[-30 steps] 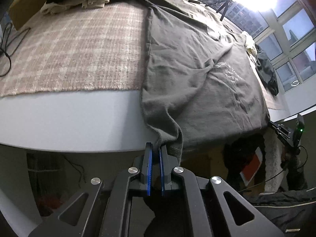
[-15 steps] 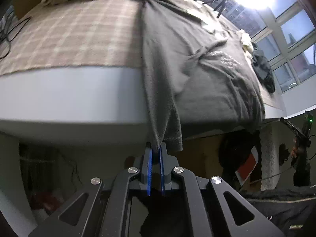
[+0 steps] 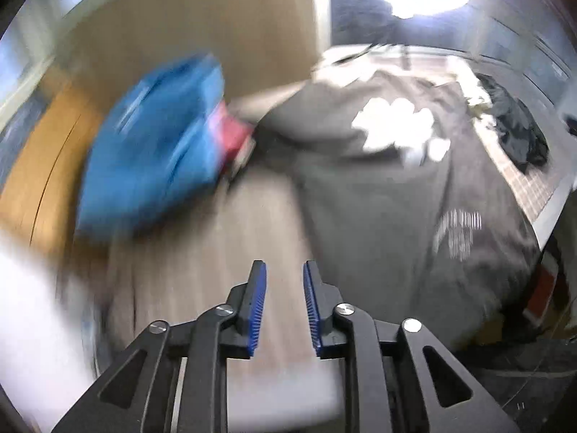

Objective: Fold clothes

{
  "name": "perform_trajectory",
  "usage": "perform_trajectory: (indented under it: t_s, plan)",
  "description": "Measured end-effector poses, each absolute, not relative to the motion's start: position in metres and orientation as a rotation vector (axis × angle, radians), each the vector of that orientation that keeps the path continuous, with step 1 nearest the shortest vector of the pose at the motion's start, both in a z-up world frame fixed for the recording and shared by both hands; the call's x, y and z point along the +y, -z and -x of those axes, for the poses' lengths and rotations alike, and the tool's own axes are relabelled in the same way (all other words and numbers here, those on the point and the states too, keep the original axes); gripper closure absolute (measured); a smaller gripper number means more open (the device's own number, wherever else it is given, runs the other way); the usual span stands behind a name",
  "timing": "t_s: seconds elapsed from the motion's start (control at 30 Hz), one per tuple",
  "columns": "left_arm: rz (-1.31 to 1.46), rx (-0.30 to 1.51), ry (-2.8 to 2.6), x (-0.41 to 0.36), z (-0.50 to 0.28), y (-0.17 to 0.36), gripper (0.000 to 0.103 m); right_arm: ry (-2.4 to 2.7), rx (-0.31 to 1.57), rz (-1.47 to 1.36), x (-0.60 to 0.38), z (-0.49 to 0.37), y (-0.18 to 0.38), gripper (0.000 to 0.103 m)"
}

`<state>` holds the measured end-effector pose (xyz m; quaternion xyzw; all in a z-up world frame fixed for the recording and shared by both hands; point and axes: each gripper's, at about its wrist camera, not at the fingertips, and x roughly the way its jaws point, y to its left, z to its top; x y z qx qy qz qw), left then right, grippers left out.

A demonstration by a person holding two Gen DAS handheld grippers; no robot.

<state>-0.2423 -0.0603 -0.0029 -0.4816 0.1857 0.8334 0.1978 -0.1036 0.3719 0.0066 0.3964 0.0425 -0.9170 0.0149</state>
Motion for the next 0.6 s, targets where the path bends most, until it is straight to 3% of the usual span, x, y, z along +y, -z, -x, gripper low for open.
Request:
perform_trajectory:
  t_s: [0.17, 0.23, 0.27, 0.5, 0.53, 0.57, 0.6]
  plan:
    - [1.219, 0.641, -2.245, 0.049, 0.387, 0.048, 0.078, 2.818, 0.141, -1.305, 0.379, 0.249, 0.036, 0.054]
    - [1.258, 0.518, -2.176, 0.072, 0.445, 0.072, 0.075, 2.792, 0.112, -1.372, 0.389, 0.296, 0.061, 0.054]
    - [1.275, 0.526, -2.165, 0.08, 0.465, 0.084, 0.071, 2.78, 0.104, -1.409, 0.394, 0.318, 0.073, 0.054]
    - [1.389, 0.723, -2.106, 0.112, 0.55, 0.17, 0.072, 2.773, 0.113, -1.566, 0.427, 0.401, 0.136, 0.054]
    - [1.353, 0.699, -2.109, 0.112, 0.551, 0.169, 0.076, 2.777, 0.133, -1.577, 0.431, 0.41, 0.141, 0.054]
    - [1.315, 0.672, -2.112, 0.112, 0.552, 0.168, 0.099, 2.782, 0.154, -1.588, 0.435, 0.418, 0.146, 0.054]
    - [1.311, 0.663, -2.127, 0.111, 0.553, 0.168, 0.103, 2.789, 0.174, -1.599, 0.439, 0.425, 0.15, 0.054]
